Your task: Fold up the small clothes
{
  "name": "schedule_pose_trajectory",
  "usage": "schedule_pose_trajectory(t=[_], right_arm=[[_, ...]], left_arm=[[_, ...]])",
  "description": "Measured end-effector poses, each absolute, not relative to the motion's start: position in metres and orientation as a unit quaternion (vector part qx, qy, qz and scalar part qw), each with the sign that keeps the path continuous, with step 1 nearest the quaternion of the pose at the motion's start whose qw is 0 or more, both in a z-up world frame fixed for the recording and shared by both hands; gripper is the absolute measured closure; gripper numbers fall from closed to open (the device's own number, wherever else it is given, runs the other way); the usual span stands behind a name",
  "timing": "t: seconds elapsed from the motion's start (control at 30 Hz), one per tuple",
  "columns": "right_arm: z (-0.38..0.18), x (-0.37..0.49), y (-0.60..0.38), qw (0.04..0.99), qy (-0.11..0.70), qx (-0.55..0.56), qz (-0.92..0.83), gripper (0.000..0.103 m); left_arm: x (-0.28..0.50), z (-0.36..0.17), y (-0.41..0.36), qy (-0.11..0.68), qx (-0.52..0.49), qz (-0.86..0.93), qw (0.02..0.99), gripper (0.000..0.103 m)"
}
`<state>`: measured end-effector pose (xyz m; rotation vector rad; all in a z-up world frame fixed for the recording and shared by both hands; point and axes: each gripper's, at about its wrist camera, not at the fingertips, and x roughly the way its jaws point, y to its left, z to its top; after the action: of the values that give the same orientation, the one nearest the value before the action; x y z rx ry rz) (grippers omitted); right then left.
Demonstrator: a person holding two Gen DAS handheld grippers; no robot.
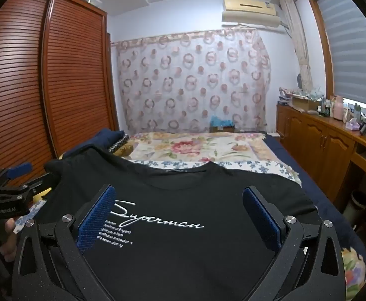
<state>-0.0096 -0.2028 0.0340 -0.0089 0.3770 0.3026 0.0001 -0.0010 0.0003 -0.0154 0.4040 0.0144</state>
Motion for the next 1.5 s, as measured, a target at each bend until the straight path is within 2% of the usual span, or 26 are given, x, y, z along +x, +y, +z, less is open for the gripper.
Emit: schedule_pose_trajectory(t=[1.5], right_arm=[[0.033,-0.01,-0.201,0.972,0.182,-0.006,0.149,0.0]], left_arm=[[-0.009,0.013,-0.004,0.184,0.0,0.011,0.983,0.0]])
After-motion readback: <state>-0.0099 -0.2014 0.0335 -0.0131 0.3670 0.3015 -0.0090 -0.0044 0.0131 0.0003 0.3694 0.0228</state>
